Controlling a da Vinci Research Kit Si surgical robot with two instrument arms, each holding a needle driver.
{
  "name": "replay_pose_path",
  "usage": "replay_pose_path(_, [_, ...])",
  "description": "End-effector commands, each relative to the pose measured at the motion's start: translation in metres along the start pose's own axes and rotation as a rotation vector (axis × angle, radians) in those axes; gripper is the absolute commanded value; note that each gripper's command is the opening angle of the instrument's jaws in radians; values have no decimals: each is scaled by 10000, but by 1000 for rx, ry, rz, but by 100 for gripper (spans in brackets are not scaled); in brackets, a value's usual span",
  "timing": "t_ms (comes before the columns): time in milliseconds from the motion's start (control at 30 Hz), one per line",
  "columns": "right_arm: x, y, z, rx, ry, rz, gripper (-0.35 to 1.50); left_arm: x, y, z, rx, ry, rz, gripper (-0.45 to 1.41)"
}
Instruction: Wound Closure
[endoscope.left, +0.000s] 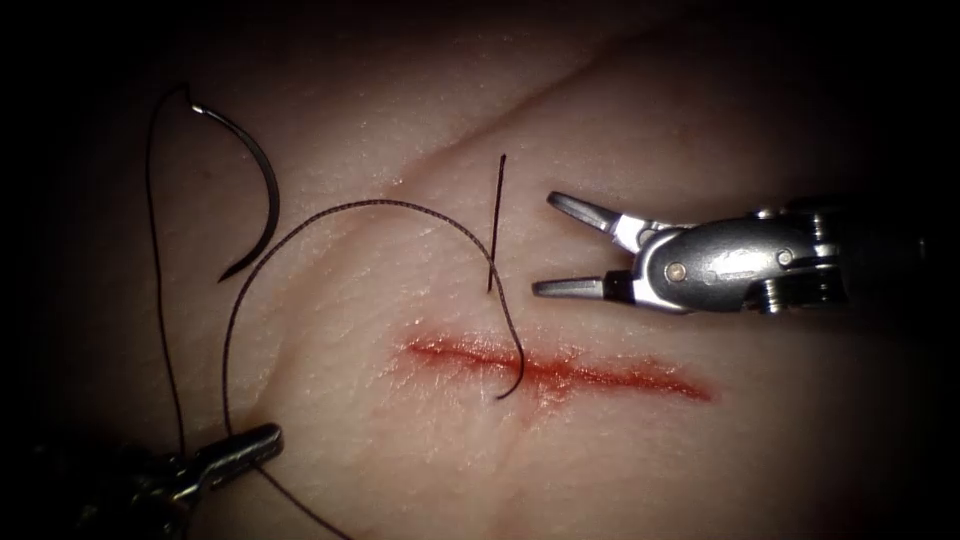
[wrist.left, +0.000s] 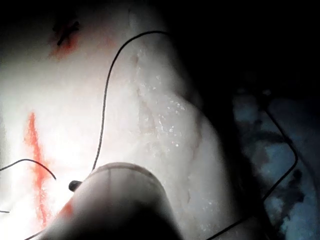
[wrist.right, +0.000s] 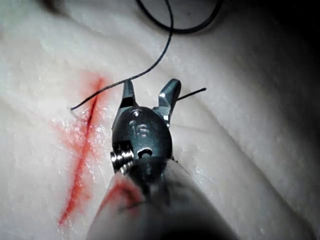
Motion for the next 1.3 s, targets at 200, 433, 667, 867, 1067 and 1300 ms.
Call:
replay_pose_path(200, [-14, -22, 40, 56, 20, -36, -35, 8, 6, 10, -5, 12, 4, -45])
replay_pose_path(433, [-14, -13, 29, 50, 33, -26, -35, 7, 6, 8, -8, 12, 5, -45])
replay_pose_path(667, [-16, -14, 38, 42, 29, -29, -35, 15, 2, 23, -4, 14, 0, -45])
replay_pose_path(867, [-13, -15, 50, 59, 77, -31, -35, 17, -2, 42, 1, 45, -31, -45])
replay_pose_path(1067, [-9, -13, 67, 73, 184, -28, -35, 8, 4, 68, -21, 63, -74, -45])
replay_pose_path(1300, [-1, -18, 77, 87, 262, -22, -35, -1, 11, 96, -47, 103, -129, -45])
